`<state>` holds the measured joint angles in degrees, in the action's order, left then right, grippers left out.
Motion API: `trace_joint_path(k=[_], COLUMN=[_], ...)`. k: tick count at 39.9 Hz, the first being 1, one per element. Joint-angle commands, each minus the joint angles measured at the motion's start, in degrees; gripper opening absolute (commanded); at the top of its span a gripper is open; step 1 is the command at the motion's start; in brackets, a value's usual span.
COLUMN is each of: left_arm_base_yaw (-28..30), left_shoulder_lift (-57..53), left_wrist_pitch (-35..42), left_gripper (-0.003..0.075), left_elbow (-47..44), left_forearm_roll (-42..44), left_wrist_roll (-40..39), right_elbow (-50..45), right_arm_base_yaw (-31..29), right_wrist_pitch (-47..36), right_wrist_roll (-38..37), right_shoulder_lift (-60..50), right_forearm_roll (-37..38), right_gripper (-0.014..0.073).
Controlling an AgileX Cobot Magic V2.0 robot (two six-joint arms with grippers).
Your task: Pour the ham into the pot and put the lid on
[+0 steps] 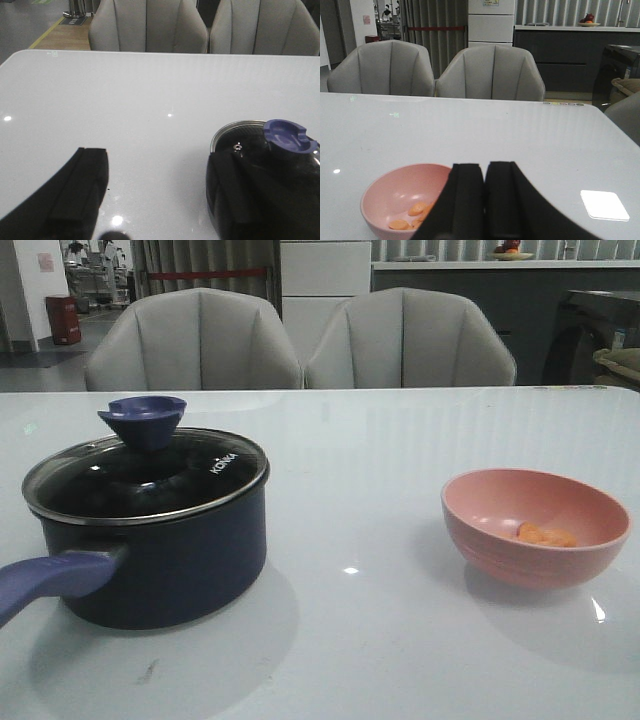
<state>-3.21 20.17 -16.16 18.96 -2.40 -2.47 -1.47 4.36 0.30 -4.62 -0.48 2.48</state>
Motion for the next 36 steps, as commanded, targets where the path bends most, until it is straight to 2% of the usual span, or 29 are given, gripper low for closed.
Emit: trace_joint_path(k=[1,4,9,12,28,36], left_arm_base_yaw=[-0.42,-0.42,-0.42,-0.42,-0.42,-3.07], left_shoulder_lift=[0.79,0.95,3.04,5.52,29.0,40.04], left_wrist_pitch=[4.55,3.27,-0.82,-4.8,-28.34,-33.43], left_gripper=[0.0493,0.0512,0.0627,0.0666,0.066,0.066], left_elbow=[1.78,2.17,4.99,8.02,31.61,41.89], left_forearm_roll=[-1.86,-1.89,-1.89,-1.89,-2.11,-3.49], left_wrist_roll=[-0.32,-0.32,-0.32,-0.32,-0.32,-0.32], right_elbow=[-0.63,-0.63,-0.63,-0.63,-0.63,-0.63], right_arm_base_yaw=[-0.37,-0.37,-0.37,-0.37,-0.37,-0.37], right_wrist_pitch=[-4.23,-4.23,-4.23,-4.23,-4.23,-4.23], right_wrist_roll=[0.06,0.06,0.06,0.06,0.06,0.06], right_shoulder_lift=[-1.15,-1.15,-1.15,-1.15,-1.15,-1.15], right_forearm_roll=[0.77,0.77,0.77,0.77,0.77,0.77], right_gripper=[0.0142,0.0142,0.0142,0.0142,0.0142,0.0142])
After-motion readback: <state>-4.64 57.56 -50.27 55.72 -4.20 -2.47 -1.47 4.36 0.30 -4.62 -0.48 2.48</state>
